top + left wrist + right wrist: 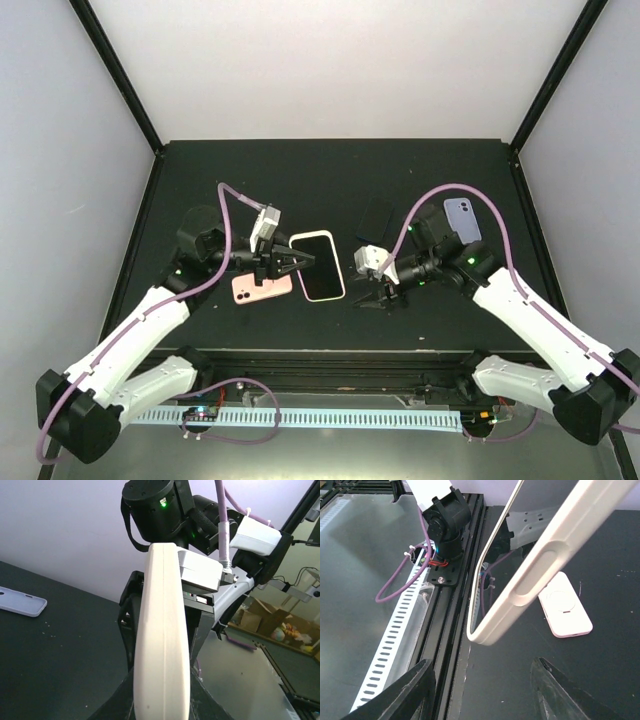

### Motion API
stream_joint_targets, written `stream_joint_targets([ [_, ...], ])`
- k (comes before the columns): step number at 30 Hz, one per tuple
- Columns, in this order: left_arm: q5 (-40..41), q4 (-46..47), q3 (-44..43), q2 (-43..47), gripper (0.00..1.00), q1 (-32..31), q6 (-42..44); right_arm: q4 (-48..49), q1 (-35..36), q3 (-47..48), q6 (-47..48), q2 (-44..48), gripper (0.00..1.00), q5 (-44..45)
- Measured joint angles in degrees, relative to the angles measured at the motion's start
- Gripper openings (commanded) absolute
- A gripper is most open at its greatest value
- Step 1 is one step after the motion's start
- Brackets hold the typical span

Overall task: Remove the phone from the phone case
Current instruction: Remove the phone case from the phone.

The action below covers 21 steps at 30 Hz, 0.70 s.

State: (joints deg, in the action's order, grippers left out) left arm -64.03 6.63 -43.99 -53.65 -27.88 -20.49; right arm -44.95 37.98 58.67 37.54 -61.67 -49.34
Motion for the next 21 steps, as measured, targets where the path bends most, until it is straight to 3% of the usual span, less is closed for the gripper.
stream_joint_targets([
  [9, 0.57, 1.36, 1.16, 0.04, 0.02, 0.57, -1.53, 0.28, 0.02, 0.02, -1.75, -1.53, 0.52, -1.20],
  [21, 0.57, 2.12, 1.18, 0.04, 0.02, 0.57, -2.29, 1.46, 0.28, 0.24, -3.82, -2.47, 0.39, -2.71],
])
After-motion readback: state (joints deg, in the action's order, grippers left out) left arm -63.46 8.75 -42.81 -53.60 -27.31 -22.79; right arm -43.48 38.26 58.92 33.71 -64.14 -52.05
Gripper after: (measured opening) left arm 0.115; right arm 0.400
